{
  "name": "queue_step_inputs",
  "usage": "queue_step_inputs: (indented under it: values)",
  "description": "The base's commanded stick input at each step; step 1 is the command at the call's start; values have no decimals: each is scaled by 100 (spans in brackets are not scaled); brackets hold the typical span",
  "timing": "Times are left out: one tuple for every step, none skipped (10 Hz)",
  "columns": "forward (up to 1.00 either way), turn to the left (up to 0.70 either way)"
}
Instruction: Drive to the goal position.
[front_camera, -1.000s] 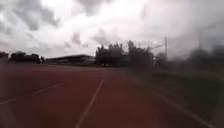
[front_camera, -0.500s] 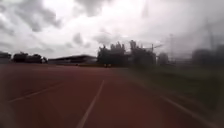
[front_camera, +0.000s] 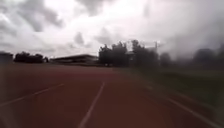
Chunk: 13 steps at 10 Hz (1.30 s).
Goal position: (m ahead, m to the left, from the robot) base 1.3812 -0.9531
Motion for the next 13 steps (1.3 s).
queue_step_inputs:
  values:
    - [85, 0]
    - [85, 0]
    - [85, 0]
    - [85, 0]
    - [85, 0]
    - [85, 0]
    - [85, 0]
    - [85, 0]
    - [85, 0]
    - [85, 0]
    - [85, 0]
    - [85, 0]
    - [85, 0]
